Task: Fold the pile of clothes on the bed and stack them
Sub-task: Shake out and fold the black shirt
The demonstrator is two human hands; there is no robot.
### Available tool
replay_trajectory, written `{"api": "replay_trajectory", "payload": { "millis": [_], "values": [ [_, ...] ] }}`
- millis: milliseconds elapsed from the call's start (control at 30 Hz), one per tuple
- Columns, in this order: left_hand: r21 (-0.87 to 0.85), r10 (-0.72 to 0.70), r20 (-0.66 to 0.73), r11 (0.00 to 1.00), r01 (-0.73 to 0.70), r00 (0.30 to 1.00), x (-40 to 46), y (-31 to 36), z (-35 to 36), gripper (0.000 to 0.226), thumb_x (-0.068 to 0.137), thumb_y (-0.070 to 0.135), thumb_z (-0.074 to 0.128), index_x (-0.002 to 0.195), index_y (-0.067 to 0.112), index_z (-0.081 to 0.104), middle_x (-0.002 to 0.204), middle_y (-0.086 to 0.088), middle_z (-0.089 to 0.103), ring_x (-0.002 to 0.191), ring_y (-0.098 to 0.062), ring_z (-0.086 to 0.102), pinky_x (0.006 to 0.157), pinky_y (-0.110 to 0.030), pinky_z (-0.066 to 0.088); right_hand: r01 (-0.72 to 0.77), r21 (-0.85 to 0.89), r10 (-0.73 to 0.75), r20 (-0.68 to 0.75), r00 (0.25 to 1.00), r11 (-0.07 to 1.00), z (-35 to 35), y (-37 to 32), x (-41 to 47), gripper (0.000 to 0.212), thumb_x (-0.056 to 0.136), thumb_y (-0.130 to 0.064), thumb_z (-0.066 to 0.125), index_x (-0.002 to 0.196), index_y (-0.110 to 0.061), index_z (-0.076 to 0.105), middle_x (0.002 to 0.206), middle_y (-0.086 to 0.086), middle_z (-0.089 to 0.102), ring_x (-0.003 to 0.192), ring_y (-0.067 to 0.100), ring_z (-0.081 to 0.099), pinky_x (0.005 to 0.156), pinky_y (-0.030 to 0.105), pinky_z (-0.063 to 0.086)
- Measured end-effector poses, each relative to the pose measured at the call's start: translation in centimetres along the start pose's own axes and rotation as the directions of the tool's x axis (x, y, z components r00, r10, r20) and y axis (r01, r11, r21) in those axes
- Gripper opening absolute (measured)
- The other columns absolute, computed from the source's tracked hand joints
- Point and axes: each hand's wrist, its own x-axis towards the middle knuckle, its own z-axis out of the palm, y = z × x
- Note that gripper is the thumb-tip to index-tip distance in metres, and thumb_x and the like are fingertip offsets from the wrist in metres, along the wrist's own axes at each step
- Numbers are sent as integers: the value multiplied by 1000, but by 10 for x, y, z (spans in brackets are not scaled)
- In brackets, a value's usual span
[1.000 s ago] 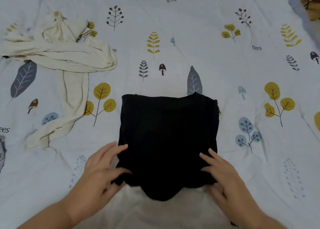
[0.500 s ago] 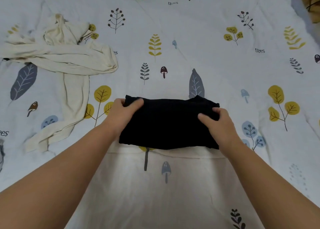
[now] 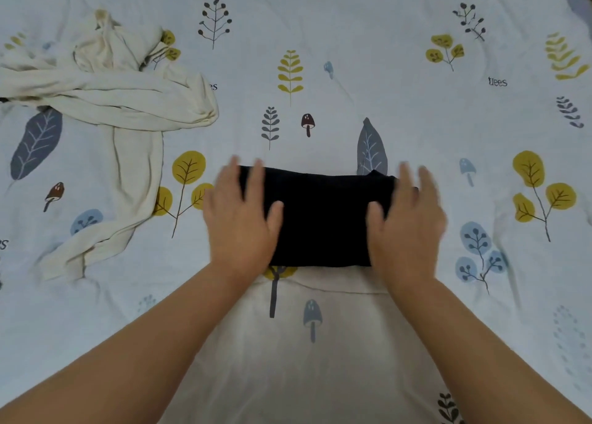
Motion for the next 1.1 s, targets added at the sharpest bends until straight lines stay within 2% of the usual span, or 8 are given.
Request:
{"api": "replay_trajectory", "payload": {
  "millis": [67, 133, 300, 433, 533, 633, 867, 1100],
  "values": [
    [126, 191, 241, 966, -226, 952, -5, -1, 12, 62, 90, 51, 31, 144, 22, 33, 155, -12, 21, 142, -35, 19, 109, -60, 14, 306, -183, -254, 262, 931, 934, 12, 0, -8, 61, 92, -43, 38, 147, -17, 27, 154, 14, 21, 143, 29, 17, 112, 51, 17],
    [178, 114, 434, 962, -209, 894, -2, -15, 21, 66, 88, 59, 17, 148, 33, 14, 159, 1, 2, 146, -24, -4, 113, -57, -1, 311, -255, -162, 473, 866, 915, 21, 15, -8, 66, 93, -56, 22, 150, -27, 7, 159, 1, -1, 146, 20, -4, 115, 47, 0],
    [72, 90, 467, 988, -139, 880, 7, -26, 24, 61, 93, 52, 22, 149, 32, 9, 158, 3, -5, 145, -19, -11, 115, -52, 0, 208, -198, -90, 480, 872, 958, 22, 27, 6, 61, 96, -51, 20, 150, -26, 6, 159, -2, -4, 145, 16, -7, 115, 42, -6],
    [-80, -128, 150, 987, 141, 980, 3, -20, 5, 55, 92, 32, 51, 143, 18, 35, 147, -24, 24, 135, -37, 22, 105, -52, 29, -39, -69, 48, 146, 988, 997, -1, 18, 9, 49, 93, -24, 49, 138, -8, 41, 144, 21, 35, 131, 36, 33, 103, 47, 30],
    [5, -300, 309, 949, 314, 902, 0, -21, -3, 60, 92, 42, 46, 147, 30, 23, 126, -22, 40, 116, -37, 40, 93, -46, 39, -412, 29, 384, 307, 871, 911, -14, 24, 13, 56, 91, -31, 53, 137, -6, 33, 130, 20, 45, 115, 36, 46, 90, 43, 40],
    [-24, -215, 448, 967, 253, 868, 4, -16, -3, 67, 91, 41, 52, 147, 34, 16, 115, -19, 47, 103, -34, 50, 85, -38, 44, -580, 233, 420, 490, 763, 781, -16, 23, 15, 57, 87, -34, 58, 133, -7, 37, 120, 10, 52, 104, 27, 51, 85, 36, 41],
    [-320, -189, 483, 871, 374, 855, 2, -7, -31, 60, 83, 10, 60, 137, 22, 38, 112, -7, 59, 86, -17, 55, 71, -25, 44, -480, 326, 306, 462, 833, 814, -33, 16, 0, 19, 83, -13, 57, 99, -10, 48, 84, 3, 56, 72, 17, 53, 56, 26, 39],
    [-413, -178, 427, 834, 367, 886, -33, -6, -116, 56, 82, 13, 63, 132, 29, 43, 97, 10, 57, 73, 1, 54, 56, -7, 38, -388, 359, 195, 470, 861, 849, -103, -8, -24, 25, 84, -13, 56, 109, -10, 51, 95, -1, 55, 87, 19, 53, 67, 24, 40]
  ]
}}
